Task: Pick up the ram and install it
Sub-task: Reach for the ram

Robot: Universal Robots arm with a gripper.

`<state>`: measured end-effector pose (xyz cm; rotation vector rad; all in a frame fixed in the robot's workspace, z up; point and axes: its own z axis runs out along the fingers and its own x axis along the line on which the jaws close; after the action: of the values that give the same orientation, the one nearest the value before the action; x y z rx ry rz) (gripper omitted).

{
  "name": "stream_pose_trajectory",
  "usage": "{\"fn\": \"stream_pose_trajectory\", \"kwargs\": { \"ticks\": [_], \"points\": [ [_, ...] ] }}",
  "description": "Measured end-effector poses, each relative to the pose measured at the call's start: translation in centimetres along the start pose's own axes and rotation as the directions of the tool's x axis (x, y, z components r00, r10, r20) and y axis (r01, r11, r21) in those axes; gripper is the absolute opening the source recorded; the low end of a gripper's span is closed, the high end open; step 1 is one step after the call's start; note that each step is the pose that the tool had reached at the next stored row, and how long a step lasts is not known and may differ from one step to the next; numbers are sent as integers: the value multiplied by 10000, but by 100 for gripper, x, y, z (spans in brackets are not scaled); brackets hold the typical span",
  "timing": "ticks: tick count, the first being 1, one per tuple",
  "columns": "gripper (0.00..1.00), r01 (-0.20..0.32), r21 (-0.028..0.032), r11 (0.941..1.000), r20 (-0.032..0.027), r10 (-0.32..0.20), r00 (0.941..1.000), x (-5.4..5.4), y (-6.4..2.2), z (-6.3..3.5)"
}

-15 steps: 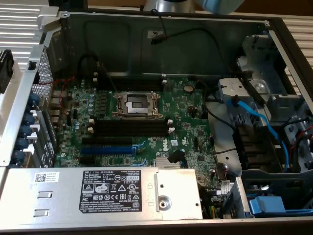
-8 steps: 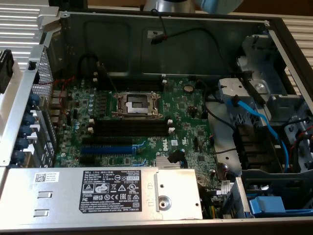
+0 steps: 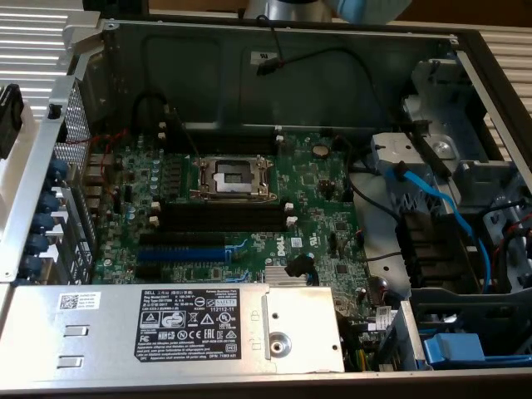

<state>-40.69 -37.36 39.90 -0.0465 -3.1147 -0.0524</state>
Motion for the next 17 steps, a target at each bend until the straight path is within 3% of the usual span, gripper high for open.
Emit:
{"fn": "stream_pose_trajectory", "kwargs": {
  "ticks": [2, 5, 7, 10, 13, 14, 15, 17],
  "points": [
    [10, 16, 134, 9999, 6, -16, 10000, 40, 18, 3],
    [10, 19, 424, 9991, 34, -21, 10000, 92, 37, 4],
    [10, 15, 588, 9983, 118, -22, 9999, 126, 50, 6],
    [10, 5, 778, 9970, 334, -31, 9994, 174, 58, 10],
    [10, 7, 797, 9968, 672, -61, 9977, 215, 57, 18],
    [10, 5, 795, 9968, 755, -65, 9971, 239, 56, 21],
    [10, 4, 793, 9968, 795, -68, 9968, 274, 55, 24],
    [10, 4, 792, 9969, 810, -68, 9967, 363, 53, 27]
  ]
}}
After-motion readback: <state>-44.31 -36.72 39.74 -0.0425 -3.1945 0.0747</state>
